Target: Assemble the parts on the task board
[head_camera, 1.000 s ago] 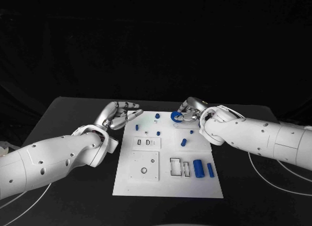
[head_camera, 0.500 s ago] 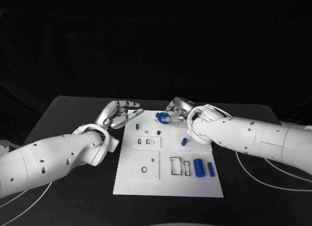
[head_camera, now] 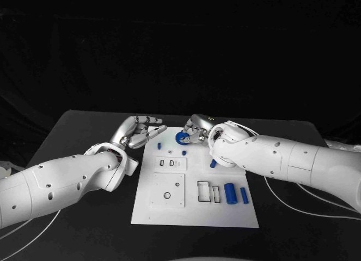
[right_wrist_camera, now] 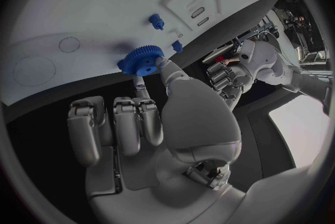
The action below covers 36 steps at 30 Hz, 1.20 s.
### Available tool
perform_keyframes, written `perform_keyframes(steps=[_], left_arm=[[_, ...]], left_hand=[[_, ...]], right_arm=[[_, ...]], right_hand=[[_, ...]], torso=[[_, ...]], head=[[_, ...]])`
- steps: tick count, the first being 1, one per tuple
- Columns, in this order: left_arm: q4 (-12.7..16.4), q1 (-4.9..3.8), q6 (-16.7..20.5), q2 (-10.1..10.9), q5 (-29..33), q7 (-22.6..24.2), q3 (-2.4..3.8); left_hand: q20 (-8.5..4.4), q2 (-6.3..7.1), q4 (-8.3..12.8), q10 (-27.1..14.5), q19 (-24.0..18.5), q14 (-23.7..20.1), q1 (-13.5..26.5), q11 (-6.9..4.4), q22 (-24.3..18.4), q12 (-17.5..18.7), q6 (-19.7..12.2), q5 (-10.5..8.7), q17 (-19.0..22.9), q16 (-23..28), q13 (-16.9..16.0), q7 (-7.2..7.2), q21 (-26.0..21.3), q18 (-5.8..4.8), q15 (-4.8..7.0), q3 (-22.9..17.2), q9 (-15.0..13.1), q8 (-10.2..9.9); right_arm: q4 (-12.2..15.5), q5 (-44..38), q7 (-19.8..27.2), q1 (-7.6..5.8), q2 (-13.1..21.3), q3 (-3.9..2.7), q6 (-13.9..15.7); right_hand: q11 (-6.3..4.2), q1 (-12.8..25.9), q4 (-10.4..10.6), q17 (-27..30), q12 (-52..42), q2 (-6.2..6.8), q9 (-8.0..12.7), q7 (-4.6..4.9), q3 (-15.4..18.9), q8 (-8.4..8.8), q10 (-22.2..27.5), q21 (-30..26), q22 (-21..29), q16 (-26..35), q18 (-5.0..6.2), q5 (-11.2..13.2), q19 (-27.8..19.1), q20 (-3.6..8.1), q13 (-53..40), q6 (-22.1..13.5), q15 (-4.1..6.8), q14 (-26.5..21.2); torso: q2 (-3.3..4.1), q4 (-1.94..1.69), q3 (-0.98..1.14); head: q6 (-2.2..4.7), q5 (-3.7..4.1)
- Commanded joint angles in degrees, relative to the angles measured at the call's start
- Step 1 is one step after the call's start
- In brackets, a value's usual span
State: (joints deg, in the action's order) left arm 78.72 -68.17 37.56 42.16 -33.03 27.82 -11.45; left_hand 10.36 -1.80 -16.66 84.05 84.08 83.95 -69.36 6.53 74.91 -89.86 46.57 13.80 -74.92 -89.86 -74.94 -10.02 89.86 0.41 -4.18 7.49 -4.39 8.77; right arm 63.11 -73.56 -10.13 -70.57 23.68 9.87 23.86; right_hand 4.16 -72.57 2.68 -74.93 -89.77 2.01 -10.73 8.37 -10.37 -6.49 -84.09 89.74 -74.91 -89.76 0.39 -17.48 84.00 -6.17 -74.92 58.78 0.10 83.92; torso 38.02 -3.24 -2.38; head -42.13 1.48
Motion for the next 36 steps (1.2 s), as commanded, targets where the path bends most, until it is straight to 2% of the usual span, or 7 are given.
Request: perform_keyframes(steps=[1,8,22,31,36], left_arm=[[0.2,-0.05,-0.1,0.0,-0.2,0.7,0.05],[0.5,-0.08,0.0,0.0,-0.2,0.7,0.17],[0.7,-0.09,0.1,0.2,-0.2,0.7,0.51],[0.7,-0.09,0.0,0.2,-0.2,0.7,0.53],[0.7,-0.09,0.0,0.2,-0.2,0.7,0.53]], left_hand=[[0.25,-0.02,0.0,6.0,5.9,6.1,-0.6,-0.36,15.1,-0.1,0.5,0.13,-15.1,-0.1,-15.1,0.03,0.1,-0.41,0.3,0.3,0.1,-0.4],[0.25,-0.02,0.0,6.0,5.9,6.1,-0.6,-0.36,15.1,-0.1,0.5,0.13,-15.1,-0.1,-15.1,0.03,0.1,-0.41,0.3,0.3,0.1,-0.4],[0.25,-0.02,0.0,6.0,5.9,6.1,-0.6,-0.36,15.1,-0.1,0.5,0.13,-15.1,-0.1,-15.1,0.03,0.1,-0.41,0.3,0.3,0.1,-0.4],[0.25,-0.02,0.0,6.0,5.9,6.1,-0.6,-0.36,15.1,-0.1,0.5,0.13,-15.1,-0.1,-15.1,0.03,0.1,-0.41,0.3,0.3,0.1,-0.4],[0.25,-0.02,0.0,6.0,5.9,6.1,-0.6,-0.36,15.1,-0.1,0.5,0.13,-15.1,-0.1,-15.1,0.03,0.1,-0.41,0.3,0.3,0.1,-0.4]], right_arm=[[-0.5,-3.2,0.5,0.05,-0.3,-0.02,-1.0],[-2.3,-4.8,0.5,0.27,-1.4,-0.02,-1.2],[-4.6,-5.6,0.7,1.01,-3.0,-0.03,-0.9],[-5.3,-5.6,0.6,1.04,-3.5,-0.03,-1.1],[-5.4,-5.0,0.6,1.04,-3.5,-0.03,-1.3]], right_hand=[[0.38,-0.3,0.0,-15.1,-0.2,-0.14,-1.2,0.02,-0.3,0.22,-5.9,0.3,-15.1,-0.2,-0.39,0.2,6.0,-0.37,-15.1,0.2,-0.31,6.1],[0.45,-0.2,0.0,-15.1,-0.2,-0.14,-1.2,0.1,-0.3,0.34,-5.9,0.3,-15.1,-0.2,-0.39,0.4,6.0,-0.41,-15.1,0.0,-0.36,6.1],[0.63,0.1,0.0,-15.1,-0.2,-0.17,-1.2,0.28,-0.4,0.71,-5.9,0.3,-15.1,-0.2,-0.39,1.0,6.0,-0.54,-15.1,-0.4,-0.51,6.1],[0.69,0.2,0.0,-15.1,-0.2,-0.11,-1.1,0.31,-0.5,1.18,-5.9,0.3,-15.1,-0.2,-0.39,1.4,6.0,-0.65,-15.1,-0.9,-0.61,6.1],[0.73,0.3,0.0,-15.1,-0.2,-0.07,-1.1,0.33,-0.5,1.5,-5.9,0.3,-15.1,-0.2,-0.39,1.5,6.0,-0.71,-15.1,-1.4,-0.65,6.1]], torso=[[0.02,0.07,0.0],[0.05,0.01,0.03],[-0.09,-0.01,0.03],[-0.12,0.18,0.04],[-0.04,-0.02,0.02]], head=[[-0.22,-0.07],[-0.48,0.12],[-0.73,-0.18],[-0.72,-0.26],[-0.71,-0.21]])
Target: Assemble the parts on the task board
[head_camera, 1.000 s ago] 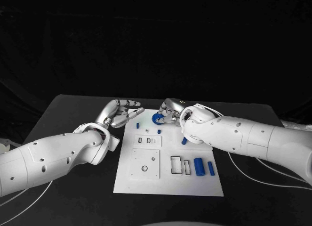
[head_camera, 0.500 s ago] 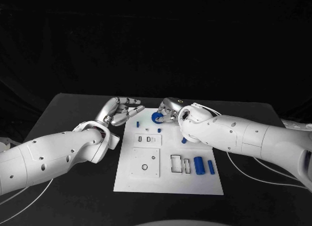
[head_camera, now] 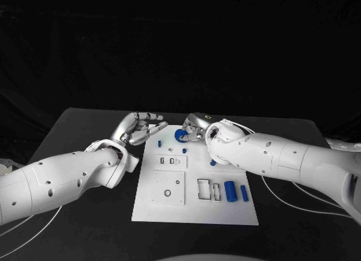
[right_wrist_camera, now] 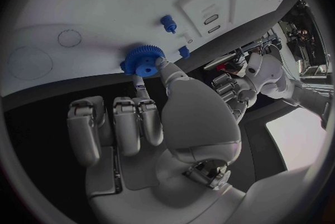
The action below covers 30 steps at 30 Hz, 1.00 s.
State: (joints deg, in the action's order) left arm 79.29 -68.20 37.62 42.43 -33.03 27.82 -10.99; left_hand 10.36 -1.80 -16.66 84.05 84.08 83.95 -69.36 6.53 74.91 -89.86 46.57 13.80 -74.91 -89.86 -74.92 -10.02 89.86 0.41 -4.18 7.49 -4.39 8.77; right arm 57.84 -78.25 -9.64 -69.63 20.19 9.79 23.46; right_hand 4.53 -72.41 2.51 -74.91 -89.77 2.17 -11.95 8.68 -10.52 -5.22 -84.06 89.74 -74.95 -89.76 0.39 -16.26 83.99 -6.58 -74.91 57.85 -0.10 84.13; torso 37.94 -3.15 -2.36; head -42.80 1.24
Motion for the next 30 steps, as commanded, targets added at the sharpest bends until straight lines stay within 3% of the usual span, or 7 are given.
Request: perform_keyframes(steps=[1,7,21,26,30], left_arm=[[0.1,-0.06,0.0,0.0,-0.2,0.7,0.07],[0.2,-0.06,-0.1,0.0,-0.2,0.7,0.08],[0.2,-0.08,-0.1,0.1,-0.2,0.7,0.25],[0.2,-0.08,-0.1,0.2,-0.2,0.6,0.28],[0.3,-0.09,0.0,0.3,-0.2,0.6,0.29]], left_hand=[[0.25,-0.02,0.0,6.0,5.9,6.1,-0.6,-0.36,15.1,-0.1,0.5,0.13,-15.1,-0.1,-15.1,0.03,0.1,-0.41,0.31,0.3,0.1,-0.4],[0.25,-0.02,0.0,6.0,5.9,6.1,-0.6,-0.36,15.1,-0.1,0.5,0.13,-15.1,-0.1,-15.1,0.03,0.1,-0.41,0.31,0.3,0.1,-0.4],[0.23,-0.14,0.0,6.0,5.9,6.1,-0.8,-0.38,15.1,-0.1,0.5,0.15,-15.1,-0.1,-15.1,0.04,0.1,-0.41,0.32,0.4,0.0,-0.4],[0.23,-0.14,0.0,6.0,5.9,6.1,-0.8,-0.38,15.1,-0.1,0.5,0.15,-15.1,-0.1,-15.1,0.04,0.1,-0.41,0.32,0.4,0.0,-0.4],[0.23,-0.14,0.0,6.0,5.9,6.1,-0.8,-0.38,15.1,-0.1,0.5,0.15,-15.1,-0.1,-15.1,0.04,0.1,-0.41,0.32,0.4,0.0,-0.4]], right_arm=[[-0.1,-0.2,0.1,0.1,0.0,0.05,-1.0],[0.4,-0.4,-0.1,0.11,0.1,0.05,-2.0],[0.0,-0.7,-0.9,0.1,0.1,0.05,-3.2],[0.0,-0.7,-0.9,0.11,0.2,0.05,-3.0],[0.6,-0.5,-0.1,0.13,0.7,0.06,-1.2]], right_hand=[[0.38,0.2,0.1,-15.1,-0.2,-0.18,0.2,0.04,-0.4,0.44,-5.9,0.3,-15.1,-0.2,-0.39,0.4,6.0,-0.32,-15.1,-0.7,-0.46,5.9],[0.4,0.5,0.0,-15.1,-0.2,0.06,0.8,0.0,-0.4,1.64,-5.9,0.3,-15.1,-0.2,-0.39,1.1,6.0,-0.44,-15.1,-3.1,-0.53,5.9],[0.2,0.7,-0.3,-15.1,-0.2,0.38,1.9,-0.26,-0.4,1.75,-5.9,0.3,-15.1,-0.2,-0.39,2.2,6.0,-0.32,-15.1,-6.7,-0.33,5.9],[-0.43,0.8,-0.6,-15.1,-0.2,0.62,2.8,-0.85,-0.2,1.72,-5.9,0.3,-15.1,-0.2,-0.39,2.5,6.0,0.0,-15.1,-10.3,0.09,5.9],[-1.22,1.0,-0.7,-15.1,-0.2,0.72,3.5,-1.28,0.1,1.69,-5.9,0.3,-15.1,-0.2,-0.39,2.8,6.0,0.52,-15.1,-12.6,0.68,5.9]], torso=[[0.04,-0.09,0.02],[0.06,-0.07,-0.01],[0.08,0.05,-0.03],[0.07,0.01,0.04],[0.08,-0.1,0.06]], head=[[-0.03,0.0],[-0.01,-0.13],[-0.23,-0.09],[-0.24,-0.13],[-0.22,-0.12]])
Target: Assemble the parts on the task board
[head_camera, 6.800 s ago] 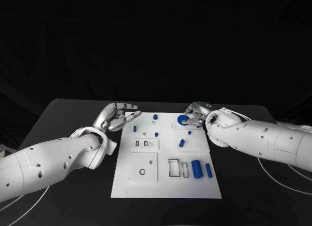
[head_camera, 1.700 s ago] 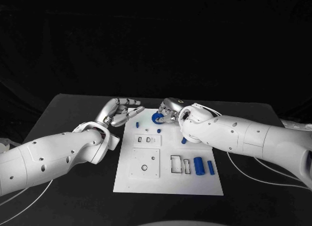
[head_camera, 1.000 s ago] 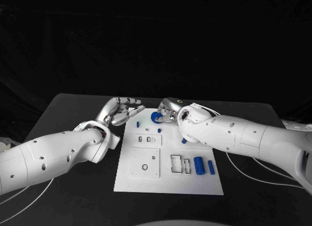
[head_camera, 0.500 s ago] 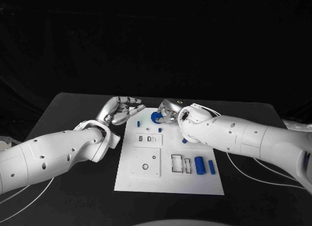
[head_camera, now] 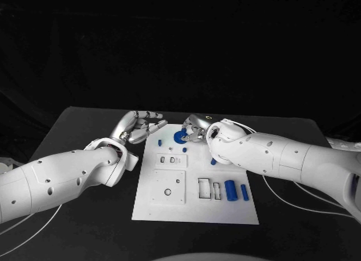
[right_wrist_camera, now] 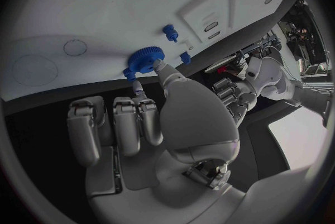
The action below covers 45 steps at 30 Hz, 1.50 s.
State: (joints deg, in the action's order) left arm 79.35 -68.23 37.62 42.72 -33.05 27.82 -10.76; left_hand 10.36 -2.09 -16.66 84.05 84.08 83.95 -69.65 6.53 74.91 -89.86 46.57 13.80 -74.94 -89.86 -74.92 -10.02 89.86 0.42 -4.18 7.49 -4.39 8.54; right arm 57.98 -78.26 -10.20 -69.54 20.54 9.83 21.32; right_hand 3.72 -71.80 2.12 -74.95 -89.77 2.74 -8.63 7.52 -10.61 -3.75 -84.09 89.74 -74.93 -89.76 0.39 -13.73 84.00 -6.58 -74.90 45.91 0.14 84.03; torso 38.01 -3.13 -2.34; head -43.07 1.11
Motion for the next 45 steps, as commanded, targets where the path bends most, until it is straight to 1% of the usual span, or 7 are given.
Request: perform_keyframes(steps=[1,8,15,21,28,34,45], left_arm=[[0.2,-0.07,0.0,0.0,-0.2,0.6,0.07],[0.3,-0.07,0.0,0.1,-0.2,0.7,0.07],[0.1,-0.07,-0.1,0.1,-0.2,0.7,0.03],[-0.8,-0.04,-0.3,-0.5,-0.2,0.6,-0.37],[-2.1,0.16,-0.8,-1.6,-0.2,0.8,-0.58],[-2.9,0.58,-1.1,-1.9,-0.2,1.0,-0.63],[-3.8,1.14,-1.3,-2.1,-0.2,1.1,-0.64]], left_hand=[[0.23,0.16,0.0,6.0,5.9,6.1,-0.5,-0.38,15.1,-0.1,0.5,0.15,-15.1,-0.1,-15.1,0.04,0.1,-0.42,0.32,0.4,0.0,-0.2],[0.23,0.16,0.0,6.0,5.9,6.1,-0.5,-0.38,15.1,-0.1,0.5,0.15,-15.1,-0.1,-15.1,0.04,0.1,-0.42,0.32,0.4,0.0,-0.2],[0.23,0.16,0.0,6.0,5.9,6.1,-0.5,-0.38,15.1,-0.1,0.5,0.15,-15.1,-0.1,-15.1,0.04,0.1,-0.42,0.32,0.4,0.0,-0.2],[0.23,0.1,0.0,6.0,5.9,6.1,-0.5,-0.39,15.1,-0.1,0.6,0.16,-15.1,-0.1,-15.1,0.05,0.1,-0.42,0.33,0.5,0.0,-0.2],[0.23,0.1,0.0,6.0,5.9,6.1,-0.6,-0.39,15.1,-0.1,0.6,0.16,-15.1,-0.1,-15.1,0.05,0.1,-0.42,0.33,0.5,0.0,-0.2],[0.22,0.08,0.0,6.0,5.9,6.1,-0.6,-0.39,15.1,-0.1,0.6,0.16,-15.1,-0.1,-15.1,0.05,0.1,-0.42,0.33,0.5,0.0,-0.2],[0.22,0.08,0.0,6.0,5.9,6.1,-0.6,-0.39,15.1,-0.1,0.6,0.16,-15.1,-0.1,-15.1,0.05,0.1,-0.42,0.33,0.5,0.0,-0.2]], right_arm=[[0.7,-0.3,0.8,0.06,0.6,0.01,1.7],[3.8,1.9,3.3,0.1,3.1,0.01,6.8],[11.3,6.1,5.8,-1.06,9.2,0.01,12.8],[20.5,11.1,5.2,-3.65,17.9,0.05,13.0],[26.9,12.8,5.7,-4.62,26.1,0.3,12.0],[28.4,11.0,7.6,-3.92,30.5,0.63,11.4],[24.7,10.5,8.6,-1.74,33.0,0.98,5.4]], right_hand=[[-0.44,0.4,-0.3,-15.1,-0.2,0.12,0.2,-0.15,0.2,0.19,-5.9,0.3,-15.1,-0.2,-0.39,0.3,6.0,0.53,-15.1,-0.6,0.47,6.0],[-0.57,1.1,0.2,-15.1,-0.2,-0.65,-0.7,-0.65,0.2,-2.36,-5.9,0.3,-15.1,-0.2,-0.39,0.6,6.0,1.18,-15.1,4.7,0.94,6.0],[-0.04,2.7,1.5,-15.1,-0.2,-1.34,-1.9,-0.08,0.4,-4.9,-5.9,0.3,-15.1,-0.2,-0.39,-0.1,6.0,0.86,-15.1,11.4,0.49,6.0],[0.49,4.8,2.8,-15.1,-0.2,-0.86,-1.7,0.68,1.0,-3.88,-5.9,0.3,-15.1,-0.2,-0.39,-2.0,6.0,0.15,-15.1,11.2,-0.53,6.0],[0.03,4.5,2.4,-15.1,-0.2,-0.29,-1.0,0.45,1.2,-1.74,-5.9,0.3,-15.1,-0.2,-0.39,-1.8,6.0,-0.51,-15.1,8.1,-0.84,6.0],[-2.31,2.9,1.1,-15.1,-0.2,0.45,-0.6,-1.68,0.6,-0.15,-5.9,0.3,-15.1,-0.2,-0.39,-4.4,6.0,1.27,-15.1,4.7,1.26,6.0],[-2.77,-0.5,-1.6,-15.1,-0.2,1.01,-0.7,-1.98,-1.0,-0.23,-5.9,0.3,-15.1,-0.2,-0.39,-5.6,6.0,2.11,-15.1,4.0,1.97,6.0]], torso=[[0.01,-0.13,0.05],[-0.06,0.09,0.03],[-0.1,0.2,0.01],[-0.45,0.37,0.11],[-0.91,0.55,0.35],[-1.28,0.78,0.71],[-1.69,1.06,0.79]], head=[[0.06,-0.01],[-0.02,-0.26],[0.01,-0.28],[0.06,-0.03],[0.12,0.4],[0.04,1.03],[-0.02,4.16]])
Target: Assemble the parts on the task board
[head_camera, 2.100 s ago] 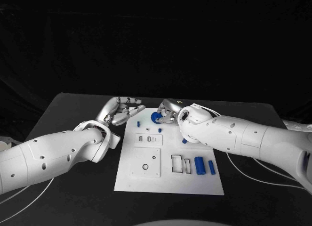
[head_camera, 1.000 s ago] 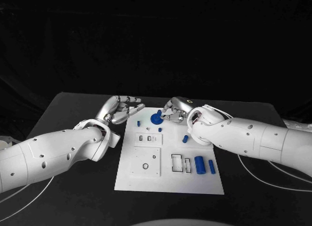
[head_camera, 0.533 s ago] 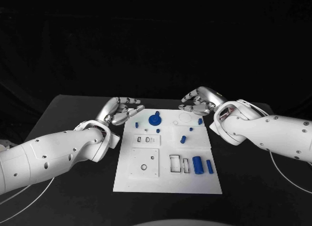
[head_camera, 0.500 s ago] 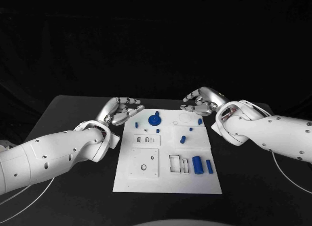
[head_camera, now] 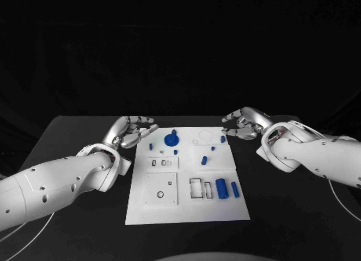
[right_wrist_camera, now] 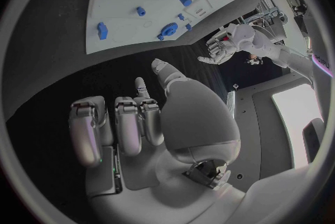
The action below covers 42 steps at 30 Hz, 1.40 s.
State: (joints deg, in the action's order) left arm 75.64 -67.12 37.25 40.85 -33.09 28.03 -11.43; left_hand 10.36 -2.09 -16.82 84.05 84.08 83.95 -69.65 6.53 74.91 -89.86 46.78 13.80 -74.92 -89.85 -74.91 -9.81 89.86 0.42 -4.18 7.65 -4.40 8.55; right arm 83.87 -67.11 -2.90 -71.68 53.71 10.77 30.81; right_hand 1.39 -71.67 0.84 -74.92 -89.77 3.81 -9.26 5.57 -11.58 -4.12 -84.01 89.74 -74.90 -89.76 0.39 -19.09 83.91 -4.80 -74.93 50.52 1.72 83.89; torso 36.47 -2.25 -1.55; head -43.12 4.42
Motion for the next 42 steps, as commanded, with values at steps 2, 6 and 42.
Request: perform_keyframes(steps=[2,6,42], left_arm=[[-0.1,0.07,-0.9,-0.3,-0.2,1.0,0.02],[-0.2,0.1,-1.0,-0.2,-0.2,1.0,0.03],[0.4,0.11,-0.7,0.8,-0.2,1.0,0.04]], left_hand=[[0.22,0.06,0.1,6.0,5.9,6.1,-0.6,-0.39,15.1,-0.1,0.3,0.17,-15.1,-0.1,-15.1,-0.16,0.1,-0.42,0.33,0.3,0.0,-0.2],[0.22,0.02,0.1,6.0,5.9,6.1,-0.6,-0.39,15.1,-0.1,0.3,0.18,-15.1,-0.1,-15.1,-0.16,0.1,-0.42,0.33,0.4,0.1,-0.2],[0.22,-0.03,0.1,6.0,5.9,6.1,-0.6,-0.39,15.1,-0.1,0.3,0.19,-15.1,-0.1,-15.1,-0.16,0.1,-0.42,0.34,0.4,0.1,-0.3]], right_arm=[[-2.3,-0.6,1.1,0.76,-0.6,0.06,-4.8],[-5.1,-0.5,0.4,1.3,-1.9,0.08,-6.4],[-15.9,-2.1,-4.6,3.3,-9.8,0.05,-10.8]], right_hand=[[-0.44,-0.7,-0.4,-15.1,-0.2,-0.04,-0.1,-0.04,-0.1,0.1,-6.0,0.3,-15.1,-0.2,-0.39,-0.2,6.1,0.36,-15.1,-0.6,0.4,6.1],[-0.45,-0.7,-0.4,-15.1,-0.2,-0.04,-0.1,0.0,-0.1,0.06,-6.0,0.3,-15.1,-0.2,-0.39,0.0,6.1,0.38,-15.1,-0.6,0.41,6.1],[-0.61,-2.4,-1.3,-15.1,-0.2,-1.14,0.2,-0.3,-1.1,-0.36,-6.0,0.3,-15.1,-0.2,-0.39,2.8,6.1,0.55,-15.1,-1.9,0.58,6.1]], torso=[[-0.12,0.11,-0.02],[-0.07,0.13,0.01],[-0.11,0.0,0.05]], head=[[0.03,1.15],[-0.04,1.24],[-0.37,1.16]])
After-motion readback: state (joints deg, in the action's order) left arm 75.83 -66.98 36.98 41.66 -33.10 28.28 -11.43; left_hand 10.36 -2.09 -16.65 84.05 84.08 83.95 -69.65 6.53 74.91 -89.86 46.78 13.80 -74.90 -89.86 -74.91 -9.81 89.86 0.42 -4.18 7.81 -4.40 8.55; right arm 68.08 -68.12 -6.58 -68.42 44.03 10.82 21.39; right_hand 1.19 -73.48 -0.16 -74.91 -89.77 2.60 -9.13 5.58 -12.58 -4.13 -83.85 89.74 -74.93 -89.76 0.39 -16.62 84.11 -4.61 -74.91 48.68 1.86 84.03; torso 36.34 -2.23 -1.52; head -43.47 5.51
